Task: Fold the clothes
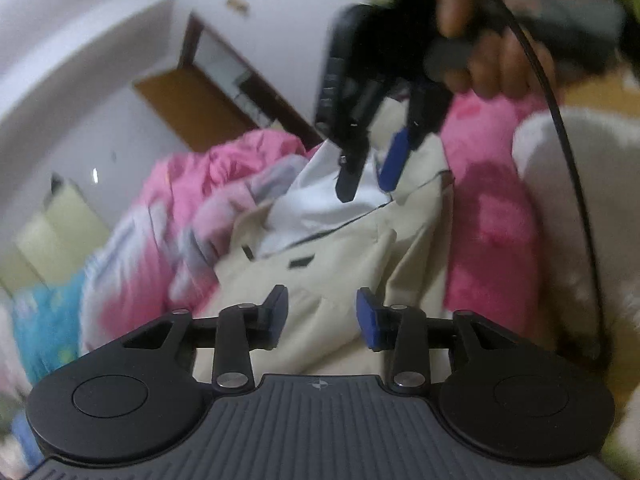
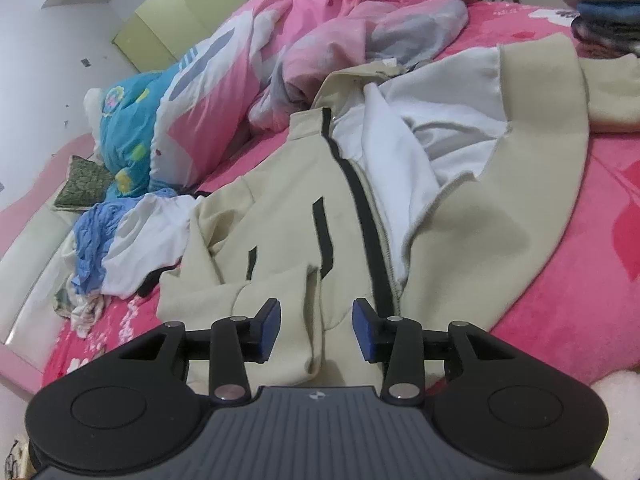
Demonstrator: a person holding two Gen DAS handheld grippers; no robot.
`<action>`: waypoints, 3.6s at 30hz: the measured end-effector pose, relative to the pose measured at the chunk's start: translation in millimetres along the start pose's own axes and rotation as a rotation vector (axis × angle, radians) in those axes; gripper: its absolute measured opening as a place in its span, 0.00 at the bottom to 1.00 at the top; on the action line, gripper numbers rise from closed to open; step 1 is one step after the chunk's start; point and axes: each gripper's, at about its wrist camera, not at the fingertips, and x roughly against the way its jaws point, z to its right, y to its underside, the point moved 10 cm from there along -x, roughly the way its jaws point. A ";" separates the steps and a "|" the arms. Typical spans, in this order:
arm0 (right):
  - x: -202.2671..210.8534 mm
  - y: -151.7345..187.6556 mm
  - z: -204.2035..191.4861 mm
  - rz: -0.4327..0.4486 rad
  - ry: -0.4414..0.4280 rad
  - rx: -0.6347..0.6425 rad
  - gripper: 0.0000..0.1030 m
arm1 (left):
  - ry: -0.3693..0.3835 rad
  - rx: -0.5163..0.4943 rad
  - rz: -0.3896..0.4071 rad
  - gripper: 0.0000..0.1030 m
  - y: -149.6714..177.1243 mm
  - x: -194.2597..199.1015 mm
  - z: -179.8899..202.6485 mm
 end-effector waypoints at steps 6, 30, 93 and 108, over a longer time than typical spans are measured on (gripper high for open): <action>-7.3 -6.1 -10.2 -0.003 -0.089 -0.035 0.50 | -0.016 0.239 -0.120 0.40 31.8 4.9 -44.5; -45.1 32.6 -126.3 -0.288 -0.503 0.281 0.28 | 0.119 1.189 -0.116 0.48 107.4 25.1 -121.0; -65.0 -220.7 -465.4 0.154 -0.784 0.579 0.05 | -0.035 1.120 0.136 0.92 126.5 -33.4 -224.9; -342.7 -39.1 -527.6 -0.441 -0.735 0.722 0.08 | 0.125 1.368 -0.057 0.90 190.7 -38.1 -196.2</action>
